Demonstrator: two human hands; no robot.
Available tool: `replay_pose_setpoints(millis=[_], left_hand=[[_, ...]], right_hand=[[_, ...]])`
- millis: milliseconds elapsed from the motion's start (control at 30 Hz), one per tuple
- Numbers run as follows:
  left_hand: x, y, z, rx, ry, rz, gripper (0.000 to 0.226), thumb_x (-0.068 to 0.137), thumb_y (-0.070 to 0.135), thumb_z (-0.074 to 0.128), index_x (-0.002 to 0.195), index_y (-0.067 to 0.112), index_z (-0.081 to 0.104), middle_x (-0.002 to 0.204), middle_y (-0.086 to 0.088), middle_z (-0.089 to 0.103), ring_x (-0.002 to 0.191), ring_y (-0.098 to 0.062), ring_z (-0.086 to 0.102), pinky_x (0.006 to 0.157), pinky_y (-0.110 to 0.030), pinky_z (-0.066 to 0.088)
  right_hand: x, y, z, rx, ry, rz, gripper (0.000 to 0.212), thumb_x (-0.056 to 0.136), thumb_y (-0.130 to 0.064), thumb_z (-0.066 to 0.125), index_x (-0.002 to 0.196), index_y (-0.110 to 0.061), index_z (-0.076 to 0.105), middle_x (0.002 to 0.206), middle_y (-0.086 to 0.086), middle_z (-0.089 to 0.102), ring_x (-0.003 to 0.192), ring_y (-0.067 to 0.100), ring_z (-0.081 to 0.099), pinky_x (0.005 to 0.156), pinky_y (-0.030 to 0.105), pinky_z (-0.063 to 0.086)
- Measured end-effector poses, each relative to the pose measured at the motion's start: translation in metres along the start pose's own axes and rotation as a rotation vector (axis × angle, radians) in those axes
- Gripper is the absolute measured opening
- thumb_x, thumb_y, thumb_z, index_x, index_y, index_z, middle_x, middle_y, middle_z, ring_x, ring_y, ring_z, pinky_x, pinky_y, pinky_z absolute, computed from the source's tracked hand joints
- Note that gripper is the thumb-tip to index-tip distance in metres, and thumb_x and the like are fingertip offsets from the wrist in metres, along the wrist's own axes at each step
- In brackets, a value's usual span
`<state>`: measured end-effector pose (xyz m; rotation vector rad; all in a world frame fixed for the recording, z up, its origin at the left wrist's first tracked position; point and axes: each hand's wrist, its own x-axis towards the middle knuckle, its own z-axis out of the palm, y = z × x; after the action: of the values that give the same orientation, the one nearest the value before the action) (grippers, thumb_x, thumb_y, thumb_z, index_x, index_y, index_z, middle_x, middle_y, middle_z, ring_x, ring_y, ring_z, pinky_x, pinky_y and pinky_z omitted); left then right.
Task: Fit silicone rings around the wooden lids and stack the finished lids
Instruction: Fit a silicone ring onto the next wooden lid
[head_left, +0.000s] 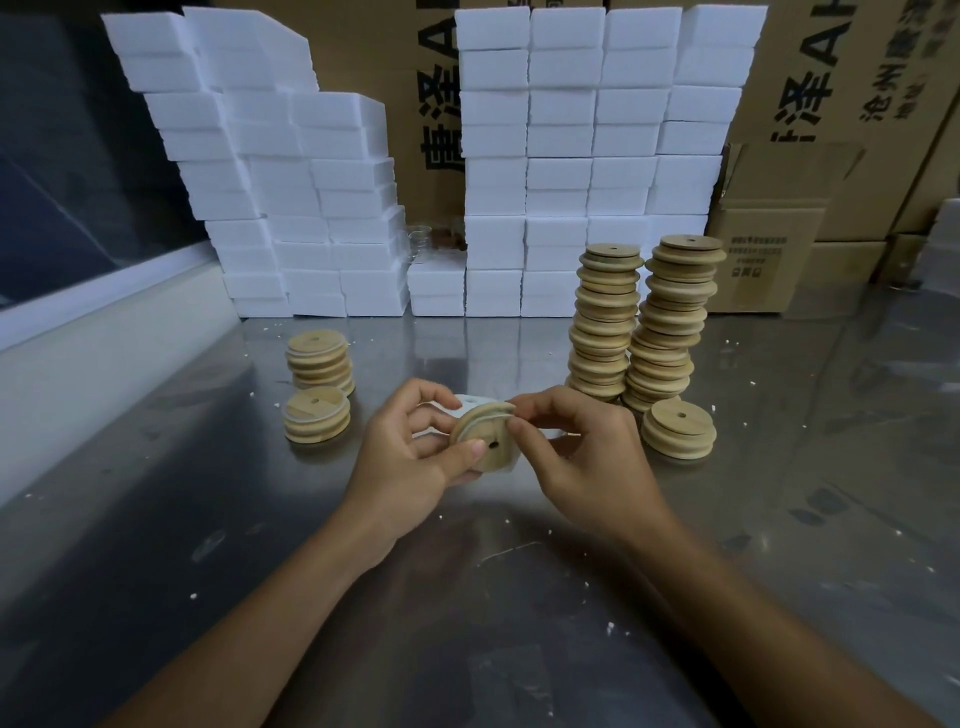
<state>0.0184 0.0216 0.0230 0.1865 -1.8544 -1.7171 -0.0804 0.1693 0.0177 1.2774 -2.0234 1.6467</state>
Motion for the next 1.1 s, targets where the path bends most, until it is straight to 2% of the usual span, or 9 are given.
replay_pose_setpoints(millis=[67, 133, 233, 433, 533, 667, 767, 900, 1100], left_hand=[[-0.001, 0.002, 0.002, 0.018, -0.014, 0.016, 0.026, 0.076, 0.004, 0.077, 0.094, 0.02, 0.067, 0.08, 0.0, 0.071, 0.079, -0.023, 0.073, 0.066, -0.04, 0.061], [-0.002, 0.003, 0.004, -0.002, -0.034, 0.02, 0.018, 0.075, 0.011, 0.076, 0.086, 0.025, 0.074, 0.087, 0.001, 0.073, 0.079, -0.02, 0.073, 0.067, -0.037, 0.061], [0.0, 0.002, 0.002, 0.018, -0.046, 0.03, 0.02, 0.079, 0.003, 0.073, 0.082, 0.022, 0.074, 0.091, 0.001, 0.075, 0.081, -0.019, 0.073, 0.07, -0.035, 0.061], [0.004, 0.004, -0.005, 0.15, -0.073, 0.108, 0.021, 0.077, 0.002, 0.075, 0.083, 0.022, 0.073, 0.089, 0.0, 0.075, 0.083, -0.023, 0.072, 0.078, -0.044, 0.06], [0.005, 0.006, -0.007, 0.194, -0.095, 0.142, 0.022, 0.076, 0.006, 0.077, 0.084, 0.026, 0.073, 0.088, 0.0, 0.076, 0.084, -0.024, 0.072, 0.081, -0.048, 0.059], [0.004, 0.005, -0.005, 0.188, -0.079, 0.136, 0.021, 0.077, 0.0, 0.076, 0.084, 0.02, 0.073, 0.087, 0.0, 0.076, 0.083, -0.022, 0.072, 0.081, -0.048, 0.059], [0.003, 0.005, -0.004, 0.079, -0.047, 0.108, 0.015, 0.073, 0.004, 0.076, 0.085, 0.012, 0.071, 0.088, -0.001, 0.076, 0.084, -0.024, 0.072, 0.077, -0.043, 0.061], [0.002, 0.008, -0.002, -0.115, -0.039, 0.036, 0.023, 0.07, 0.009, 0.072, 0.089, -0.001, 0.065, 0.093, -0.01, 0.075, 0.087, -0.028, 0.072, 0.07, -0.035, 0.06], [0.002, 0.007, -0.002, -0.187, -0.061, -0.058, 0.026, 0.068, 0.015, 0.072, 0.086, 0.001, 0.06, 0.094, -0.012, 0.072, 0.088, -0.03, 0.072, 0.072, -0.042, 0.06]], right_hand=[[-0.001, -0.002, 0.0, -0.036, -0.036, -0.028, 0.007, 0.091, -0.013, 0.068, 0.097, -0.011, 0.072, 0.096, -0.008, 0.074, 0.091, 0.003, 0.069, 0.069, 0.017, 0.057], [-0.001, -0.004, 0.0, -0.075, -0.082, -0.057, 0.008, 0.092, -0.012, 0.067, 0.099, -0.011, 0.071, 0.098, -0.007, 0.073, 0.093, 0.004, 0.068, 0.075, 0.015, 0.057], [-0.001, -0.007, 0.0, -0.088, -0.113, -0.068, 0.008, 0.092, -0.009, 0.066, 0.099, -0.01, 0.069, 0.097, -0.005, 0.072, 0.093, 0.006, 0.067, 0.078, 0.016, 0.057], [0.001, -0.006, -0.002, -0.081, -0.095, -0.035, 0.009, 0.089, -0.004, 0.068, 0.091, -0.012, 0.067, 0.091, -0.01, 0.072, 0.09, 0.003, 0.066, 0.066, 0.01, 0.05], [0.001, -0.004, -0.003, -0.094, -0.109, -0.025, 0.011, 0.089, -0.003, 0.067, 0.089, -0.014, 0.066, 0.09, -0.009, 0.072, 0.088, 0.003, 0.065, 0.065, 0.011, 0.049], [0.002, -0.004, -0.004, -0.112, -0.115, -0.069, 0.01, 0.09, -0.004, 0.067, 0.092, -0.014, 0.067, 0.089, -0.011, 0.07, 0.086, 0.005, 0.066, 0.065, 0.012, 0.05], [0.002, -0.003, -0.004, -0.091, -0.082, -0.102, 0.006, 0.091, -0.012, 0.068, 0.096, -0.015, 0.069, 0.091, -0.012, 0.07, 0.09, 0.003, 0.068, 0.07, 0.011, 0.054], [0.0, 0.002, -0.003, -0.019, -0.053, -0.05, 0.008, 0.091, -0.02, 0.07, 0.099, -0.021, 0.068, 0.093, -0.014, 0.072, 0.089, 0.0, 0.07, 0.071, 0.019, 0.059], [-0.001, 0.003, 0.004, 0.053, 0.029, -0.059, 0.003, 0.092, -0.019, 0.069, 0.095, -0.018, 0.069, 0.091, -0.017, 0.073, 0.082, -0.001, 0.071, 0.066, 0.012, 0.053]])
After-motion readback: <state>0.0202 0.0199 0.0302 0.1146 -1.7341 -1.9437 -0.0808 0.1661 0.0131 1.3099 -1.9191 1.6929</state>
